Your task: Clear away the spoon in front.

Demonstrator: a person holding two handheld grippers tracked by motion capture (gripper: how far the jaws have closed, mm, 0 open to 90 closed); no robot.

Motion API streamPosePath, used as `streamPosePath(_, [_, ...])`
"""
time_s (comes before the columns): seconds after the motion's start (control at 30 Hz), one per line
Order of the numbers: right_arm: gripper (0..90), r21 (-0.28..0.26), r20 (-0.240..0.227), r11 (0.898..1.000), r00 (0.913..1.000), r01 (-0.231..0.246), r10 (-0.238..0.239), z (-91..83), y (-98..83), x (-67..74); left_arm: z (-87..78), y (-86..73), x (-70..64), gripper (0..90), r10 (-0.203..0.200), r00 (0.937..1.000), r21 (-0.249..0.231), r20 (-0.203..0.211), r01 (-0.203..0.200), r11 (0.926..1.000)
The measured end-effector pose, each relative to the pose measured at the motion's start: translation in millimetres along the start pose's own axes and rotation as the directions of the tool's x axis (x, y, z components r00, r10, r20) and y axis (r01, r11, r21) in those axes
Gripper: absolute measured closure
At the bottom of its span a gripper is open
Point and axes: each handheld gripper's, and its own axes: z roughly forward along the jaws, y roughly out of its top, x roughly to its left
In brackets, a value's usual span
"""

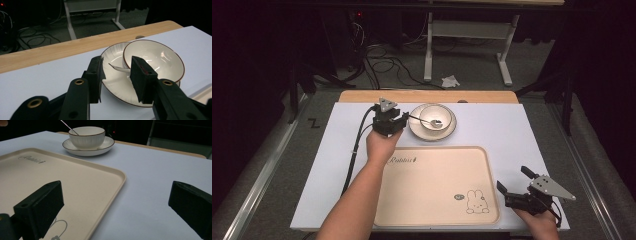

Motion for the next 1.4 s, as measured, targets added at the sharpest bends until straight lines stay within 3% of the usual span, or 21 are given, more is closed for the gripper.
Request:
streamPosePath(0.17, [0.5,-0.005,0.002,1.0,1.0,0.007,-0.007,-0.7,-0.3,-1.8,4.1,5.5,0.7,65.6,-0.005,0.9999,-0.018,-0.015,0.005,0.9998])
streamPosePath(0.27, [0.5,-0.006,0.001,1.0,1.0,0.007,-0.007,-0.6,-0.4,-2.0,0.4,9.8,2.5,79.9,-0.003,0.9998,-0.051,-0.018,0.003,0.9987])
streamPosePath(0.3, [0.5,-0.006,0.0,1.0,1.0,0.008,-0.008,-0.6,-0.3,-2.0,0.1,10.9,3.1,87.8,0.008,0.9992,-0.051,-0.04,-0.01,0.9986])
streamPosePath(0.33, [0.5,-0.005,0.0,1.0,1.0,0.005,-0.005,-0.5,-0.3,-1.7,1.1,11.7,4.7,90.0,0.006,0.9986,-0.047,-0.052,-0.009,0.9989])
streamPosePath(0.47, [0.5,-0.003,-0.004,1.0,1.0,0.005,-0.005,0.1,-0.1,-0.6,8.9,10.8,14.0,90.0,-0.015,0.9973,-0.012,-0.073,0.014,0.9998])
streamPosePath(0.57, [0.5,-0.003,-0.003,1.0,1.0,0.001,-0.001,0.2,0.0,-0.5,13.6,7.9,13.5,90.0,-0.007,0.999,0.006,-0.044,0.007,1.0])
streamPosePath(0.73, [0.5,0.001,-0.001,1.0,1.0,0.001,-0.001,0.7,-0.6,-1.9,13.0,3.6,2.1,90.0,0.059,0.9982,0.012,-0.006,-0.059,0.9982])
streamPosePath(1.0, [0.5,-0.004,-0.004,1.0,1.0,0.007,-0.007,0.0,0.7,0.0,-2.3,-3.3,-20.8,90.0,0.066,0.9967,-0.03,0.047,-0.065,0.9974])
streamPosePath(1.1, [0.5,-0.006,-0.004,1.0,0.9999,0.011,-0.011,0.2,1.2,0.4,-8.8,-5.8,-24.5,90.0,0.066,0.9977,-0.057,0.015,-0.065,0.9962])
streamPosePath(1.23, [0.5,-0.005,-0.004,1.0,1.0,0.006,-0.006,-0.9,1.4,1.7,-11.9,-6.5,-11.8,90.0,0.023,0.9992,-0.073,-0.034,-0.025,0.997])
streamPosePath(1.4, [0.5,-0.003,-0.004,1.0,1.0,0.004,-0.004,0.1,0.6,0.3,-6.8,-10.8,-10.1,90.0,0.031,0.9995,-0.032,-0.009,-0.031,0.999])
